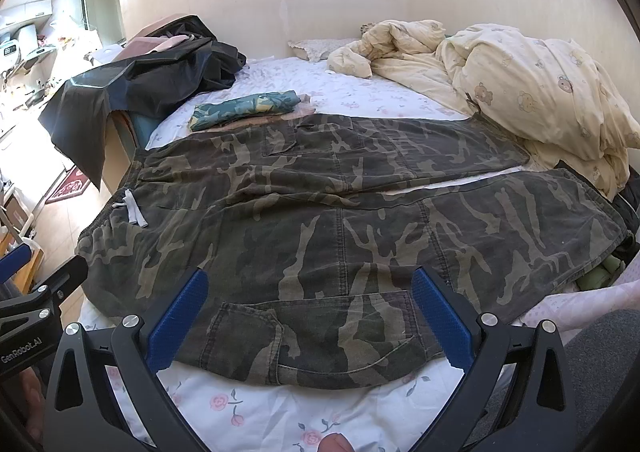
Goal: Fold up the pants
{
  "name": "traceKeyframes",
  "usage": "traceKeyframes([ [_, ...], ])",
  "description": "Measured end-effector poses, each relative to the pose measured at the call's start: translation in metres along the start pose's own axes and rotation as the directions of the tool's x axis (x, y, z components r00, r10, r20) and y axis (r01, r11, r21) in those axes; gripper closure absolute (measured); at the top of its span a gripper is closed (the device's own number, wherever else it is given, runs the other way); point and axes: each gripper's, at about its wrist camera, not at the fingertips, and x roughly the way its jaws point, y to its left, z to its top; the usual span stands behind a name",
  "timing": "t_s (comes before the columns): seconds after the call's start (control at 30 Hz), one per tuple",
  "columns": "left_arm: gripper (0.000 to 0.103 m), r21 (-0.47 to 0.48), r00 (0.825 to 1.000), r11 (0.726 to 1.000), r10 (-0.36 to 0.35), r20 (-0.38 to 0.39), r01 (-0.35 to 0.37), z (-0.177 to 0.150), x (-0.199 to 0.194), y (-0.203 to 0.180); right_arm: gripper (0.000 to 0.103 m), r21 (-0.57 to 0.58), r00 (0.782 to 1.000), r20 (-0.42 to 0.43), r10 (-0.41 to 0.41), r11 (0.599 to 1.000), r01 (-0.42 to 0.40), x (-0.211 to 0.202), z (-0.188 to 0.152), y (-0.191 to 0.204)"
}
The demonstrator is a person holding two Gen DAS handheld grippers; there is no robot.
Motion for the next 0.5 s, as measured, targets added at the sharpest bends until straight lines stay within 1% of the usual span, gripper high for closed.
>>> traceKeyframes([
  [0.13, 0.0, 0.0, 1.0, 1.0, 0.0, -0.003, 0.0, 0.0, 0.0, 0.0, 0.0, 0.0, 1.0, -0.001, 0.0, 1.0, 0.0, 0.0, 0.0, 0.0],
  [0.17, 0.0, 0.0, 1.0, 1.0, 0.0, -0.004, 0.0, -0.01, 0.004, 0.008, 0.0, 0.0, 1.0, -0.001, 0.0, 1.0, 0.0, 0.0, 0.0, 0.0],
  [0.3, 0.0, 0.0, 1.0, 1.0, 0.003, -0.004, -0.003, -0.012, 0.005, 0.008, 0.0, 0.0, 1.0, -0.001, -0.001, 1.0, 0.001, 0.0, 0.0, 0.0],
  [0.43, 0.0, -0.004, 1.0, 1.0, 0.008, -0.016, -0.008, -0.02, 0.008, 0.013, 0.0, 0.0, 1.0, 0.0, -0.001, 1.0, 0.001, 0.0, 0.0, 0.0],
  [0.5, 0.0, -0.006, 1.0, 1.0, 0.009, -0.019, -0.009, -0.018, 0.009, 0.014, 0.0, 0.0, 1.0, 0.0, 0.0, 1.0, 0.0, 0.0, -0.001, 0.0],
])
